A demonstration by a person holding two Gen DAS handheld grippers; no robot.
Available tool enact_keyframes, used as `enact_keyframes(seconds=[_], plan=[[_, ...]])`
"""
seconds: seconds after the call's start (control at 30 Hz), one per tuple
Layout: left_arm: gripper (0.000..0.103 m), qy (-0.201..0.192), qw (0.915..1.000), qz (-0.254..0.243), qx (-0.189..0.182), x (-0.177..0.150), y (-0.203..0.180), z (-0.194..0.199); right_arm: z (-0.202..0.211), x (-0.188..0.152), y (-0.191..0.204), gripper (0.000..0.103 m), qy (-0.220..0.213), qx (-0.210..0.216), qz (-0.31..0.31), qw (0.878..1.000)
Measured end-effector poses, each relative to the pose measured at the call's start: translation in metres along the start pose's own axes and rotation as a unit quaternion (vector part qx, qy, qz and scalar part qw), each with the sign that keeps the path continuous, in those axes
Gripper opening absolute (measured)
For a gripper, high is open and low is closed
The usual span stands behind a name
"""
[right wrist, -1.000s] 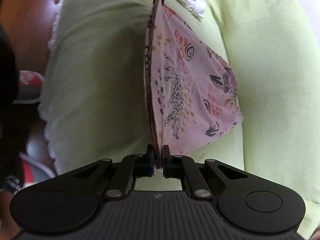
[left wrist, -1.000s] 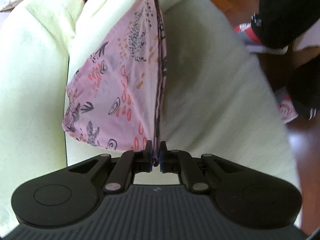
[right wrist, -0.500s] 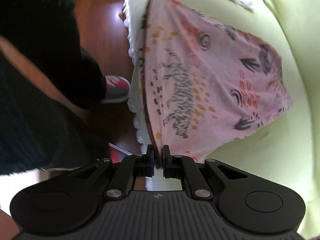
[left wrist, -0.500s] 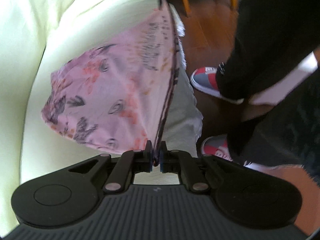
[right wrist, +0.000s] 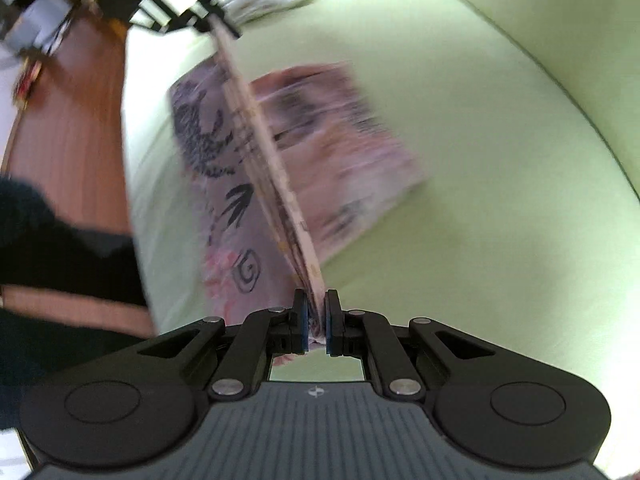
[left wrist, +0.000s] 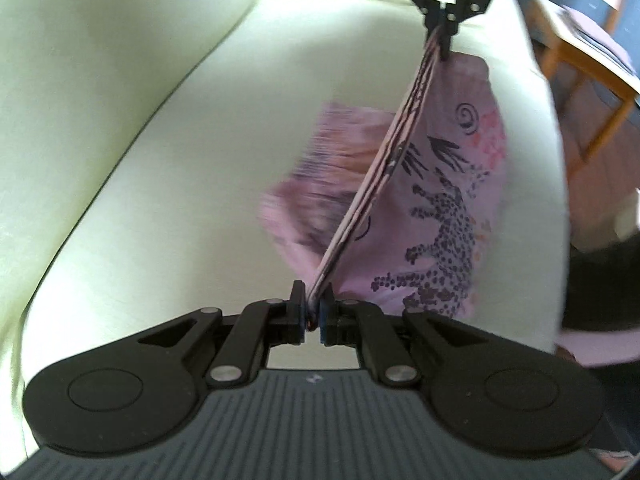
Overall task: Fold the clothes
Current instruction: 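Lift the pink shorts with both grippers and fold them over onto the sofa, then release the shorts and pat them flat with both grippers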
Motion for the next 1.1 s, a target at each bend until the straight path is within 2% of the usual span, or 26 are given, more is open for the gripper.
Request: enact_keyframes(seconds=[0.17, 0.4, 0.47, 0.5, 0.53, 0.57, 0.63, 0.7, 0.73, 0.8, 0.87, 0.93, 1.0, 1.1], plan=[[0.004, 0.008, 0.9998, 0.017, 0.007, 0.015, 0.023, -0.023, -0.011, 0.003, -0.044, 0.007, -0.003, 0.001, -0.019, 1.000], [0.006, 0.028, 0.9988, 0.039, 0.005, 0.016, 0.031, -0.045, -0.035, -0.005, -0.063, 0.010, 0.008, 0.004, -0.039, 0.999], [0.014, 0.030, 0.9968, 0.074, 0.009, 0.018, 0.040, -0.050, -0.042, -0.011, -0.069, 0.023, 0.018, -0.024, -0.058, 0.998], [0.017, 0.033, 0.9943, 0.100, 0.015, 0.017, 0.046, -0.050, -0.044, -0.015, -0.073, 0.042, 0.024, -0.045, -0.076, 0.996], [0.023, 0.033, 0.9912, 0.126, 0.022, 0.017, 0.052, -0.050, -0.043, -0.020, -0.076, 0.054, 0.027, -0.065, -0.091, 0.993], [0.022, 0.030, 0.9874, 0.152, 0.031, 0.014, 0.059, -0.047, -0.042, -0.026, -0.078, 0.057, 0.027, -0.082, -0.106, 0.991], [0.021, 0.027, 0.9758, 0.212, 0.045, 0.004, 0.075, -0.039, -0.036, -0.042, -0.081, 0.059, 0.031, -0.131, -0.147, 0.980], [0.018, 0.018, 0.9575, 0.285, 0.042, -0.011, 0.084, -0.023, -0.025, -0.064, -0.078, 0.059, 0.018, -0.166, -0.215, 0.962], [0.018, 0.013, 0.9474, 0.318, 0.031, -0.020, 0.083, -0.015, -0.018, -0.074, -0.070, 0.059, -0.004, -0.169, -0.253, 0.952], [0.018, 0.003, 0.9293, 0.369, 0.008, -0.042, 0.068, 0.001, -0.005, -0.093, -0.043, 0.059, -0.070, -0.151, -0.326, 0.931], [0.018, 0.001, 0.9143, 0.405, -0.017, -0.064, 0.044, 0.013, -0.003, -0.106, -0.003, 0.059, -0.127, -0.114, -0.383, 0.908], [0.023, 0.003, 0.8987, 0.435, -0.052, -0.081, 0.015, 0.018, -0.013, -0.112, 0.041, 0.059, -0.163, -0.070, -0.419, 0.890], [0.027, 0.006, 0.8828, 0.463, -0.082, -0.093, -0.013, 0.022, -0.028, -0.111, 0.084, 0.059, -0.183, -0.038, -0.439, 0.879], [0.032, -0.002, 0.8720, 0.485, -0.069, -0.104, -0.037, 0.015, -0.041, -0.106, 0.124, 0.059, -0.211, -0.017, -0.464, 0.860]])
Point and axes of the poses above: each gripper's, at about its wrist camera, not at the fingertips, and z roughly against the way its jaws point, y to its left, x to its top, the point moved 6 cm from there along -z, roughly the way its jaws point, and after that the axes turned 14 degrees about z, right-handed, at the moved point
